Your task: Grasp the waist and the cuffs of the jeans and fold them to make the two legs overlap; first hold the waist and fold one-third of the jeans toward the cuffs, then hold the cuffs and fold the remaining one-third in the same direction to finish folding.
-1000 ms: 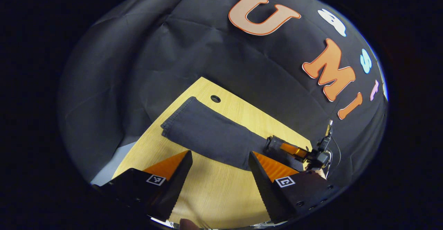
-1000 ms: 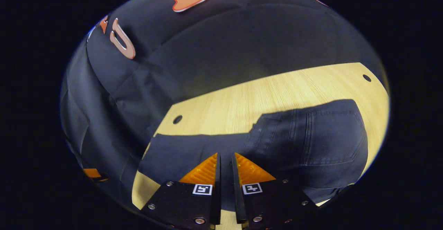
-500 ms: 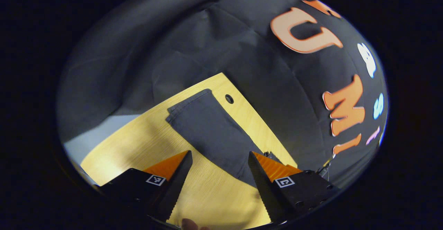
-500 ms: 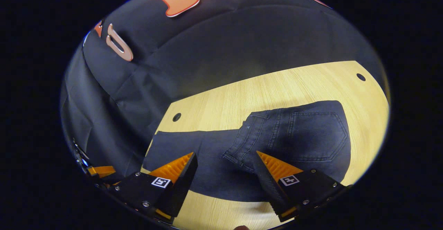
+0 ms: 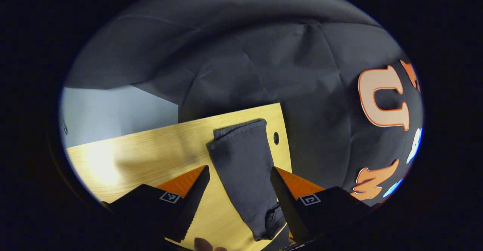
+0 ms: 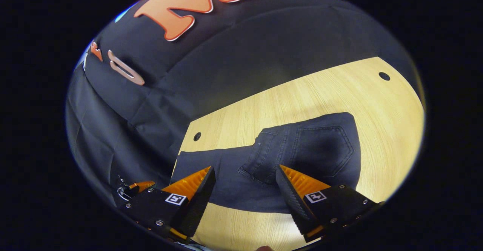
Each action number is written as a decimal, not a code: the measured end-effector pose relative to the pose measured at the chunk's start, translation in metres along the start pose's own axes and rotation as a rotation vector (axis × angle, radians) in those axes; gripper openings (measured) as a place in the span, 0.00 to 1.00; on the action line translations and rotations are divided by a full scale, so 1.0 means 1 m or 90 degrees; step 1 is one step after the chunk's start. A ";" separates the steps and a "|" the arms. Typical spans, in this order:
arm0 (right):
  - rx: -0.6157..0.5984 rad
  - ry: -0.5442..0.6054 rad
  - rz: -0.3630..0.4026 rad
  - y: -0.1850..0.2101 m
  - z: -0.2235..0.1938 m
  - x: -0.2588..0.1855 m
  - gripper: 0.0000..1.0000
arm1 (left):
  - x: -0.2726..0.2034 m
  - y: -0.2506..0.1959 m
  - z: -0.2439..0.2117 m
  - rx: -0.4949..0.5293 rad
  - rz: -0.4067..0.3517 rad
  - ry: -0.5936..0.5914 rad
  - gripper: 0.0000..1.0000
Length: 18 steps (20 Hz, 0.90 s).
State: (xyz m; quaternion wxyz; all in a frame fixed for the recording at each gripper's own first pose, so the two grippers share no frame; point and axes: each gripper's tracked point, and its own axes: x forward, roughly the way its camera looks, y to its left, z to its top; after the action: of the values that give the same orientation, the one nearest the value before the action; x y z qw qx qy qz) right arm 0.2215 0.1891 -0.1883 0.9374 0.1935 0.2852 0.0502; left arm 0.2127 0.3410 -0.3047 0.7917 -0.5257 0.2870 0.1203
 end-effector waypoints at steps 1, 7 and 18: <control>0.013 0.001 0.000 -0.004 0.001 -0.002 0.98 | 0.006 0.002 0.001 -0.002 -0.006 -0.004 0.98; 0.075 0.001 0.001 -0.015 0.000 -0.006 0.99 | 0.045 0.014 -0.009 -0.008 -0.002 0.005 0.98; 0.135 -0.012 -0.007 -0.031 0.003 -0.017 0.99 | 0.119 -0.041 -0.006 0.008 -0.033 0.026 0.95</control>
State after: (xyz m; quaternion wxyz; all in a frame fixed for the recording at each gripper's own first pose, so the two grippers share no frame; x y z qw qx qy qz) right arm 0.2086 0.1556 -0.1891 0.9147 0.2903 0.2810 0.0131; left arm 0.3269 0.3057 -0.3441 0.7919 -0.5303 0.2899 0.0875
